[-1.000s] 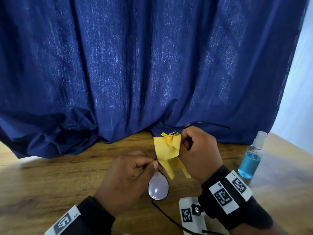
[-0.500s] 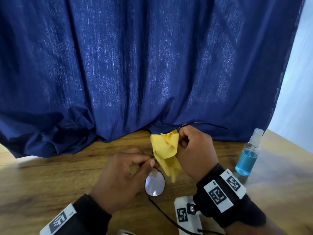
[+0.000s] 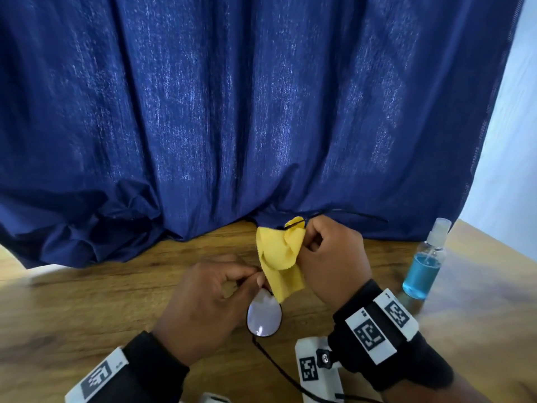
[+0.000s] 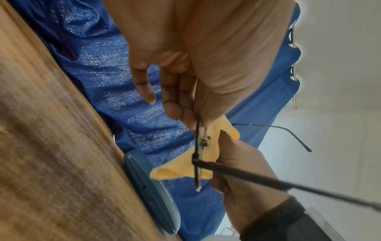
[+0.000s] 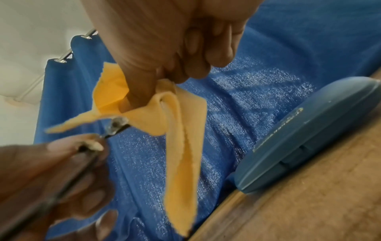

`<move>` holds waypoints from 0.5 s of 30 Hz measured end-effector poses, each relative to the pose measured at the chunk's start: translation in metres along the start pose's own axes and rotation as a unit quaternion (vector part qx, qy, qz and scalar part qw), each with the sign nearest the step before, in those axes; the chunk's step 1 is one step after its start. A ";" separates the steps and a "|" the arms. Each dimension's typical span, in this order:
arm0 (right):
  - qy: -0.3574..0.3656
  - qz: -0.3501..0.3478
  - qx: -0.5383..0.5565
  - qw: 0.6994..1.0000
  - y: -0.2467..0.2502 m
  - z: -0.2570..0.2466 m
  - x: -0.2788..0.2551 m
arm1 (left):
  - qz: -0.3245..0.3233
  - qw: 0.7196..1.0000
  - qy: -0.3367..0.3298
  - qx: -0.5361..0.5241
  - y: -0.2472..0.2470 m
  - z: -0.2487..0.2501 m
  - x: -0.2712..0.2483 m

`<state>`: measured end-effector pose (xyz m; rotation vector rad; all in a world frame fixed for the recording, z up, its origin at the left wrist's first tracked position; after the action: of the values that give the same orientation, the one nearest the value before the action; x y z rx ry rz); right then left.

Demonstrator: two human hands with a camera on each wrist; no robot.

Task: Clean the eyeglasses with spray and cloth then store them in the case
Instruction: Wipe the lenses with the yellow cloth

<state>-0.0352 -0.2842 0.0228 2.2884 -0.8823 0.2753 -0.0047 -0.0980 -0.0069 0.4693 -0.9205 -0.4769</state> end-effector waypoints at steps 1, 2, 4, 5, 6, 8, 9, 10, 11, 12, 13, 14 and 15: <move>0.003 -0.022 -0.012 1.000 -0.005 -0.001 -0.001 | 0.001 1.000 0.002 0.002 0.000 -0.002 0.000; 0.004 -0.050 -0.030 0.998 -0.011 -0.002 -0.003 | 0.004 1.000 0.006 0.004 0.001 -0.006 -0.001; 0.002 -0.098 -0.070 0.993 -0.019 -0.003 -0.006 | 0.008 1.000 0.014 0.004 0.004 -0.011 -0.002; -0.004 -0.111 -0.082 0.990 -0.021 -0.002 -0.006 | 0.008 1.000 0.013 0.007 0.005 -0.011 -0.002; -0.010 -0.112 -0.088 0.990 -0.020 0.000 -0.004 | 0.010 1.000 0.010 0.010 0.006 -0.010 -0.001; -0.022 -0.093 -0.078 0.992 -0.014 0.005 0.001 | 0.018 1.000 0.003 0.013 0.009 -0.007 0.000; -0.026 -0.072 -0.068 0.995 -0.010 0.006 0.003 | 0.020 1.000 0.000 0.015 0.010 -0.006 0.000; -0.028 -0.047 -0.058 0.997 -0.005 0.006 0.005 | 0.018 1.000 -0.001 0.015 0.010 -0.005 0.001; -0.030 -0.028 -0.044 0.998 -0.001 0.005 0.005 | 0.014 1.000 -0.001 0.012 0.010 -0.004 0.001; -0.029 -0.020 -0.029 0.999 0.000 0.003 0.004 | 0.009 1.000 -0.001 0.007 0.010 -0.002 0.001; -0.028 -0.024 -0.018 0.999 -0.001 0.002 0.001 | 0.002 1.000 -0.003 0.003 0.008 0.000 0.001; -0.026 -0.035 -0.012 0.999 -0.003 0.000 -0.001 | -0.005 1.000 -0.004 0.001 0.006 0.002 0.000; -0.023 -0.044 -0.008 0.999 -0.005 -0.002 -0.003 | -0.009 1.000 -0.005 0.000 0.004 0.003 0.000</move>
<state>-0.0341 -0.2787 0.0205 2.3192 -0.8019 0.1781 -0.0067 -0.0957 -0.0030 0.4757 -0.9268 -0.4972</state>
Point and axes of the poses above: each hand's wrist, its own x-axis towards the middle knuckle, its own y-axis out of the back of the hand, z = x × y, the point moved 8 cm from there along x, towards the middle knuckle, and after that the axes turned 15 degrees about -y, right-handed, at the moved point
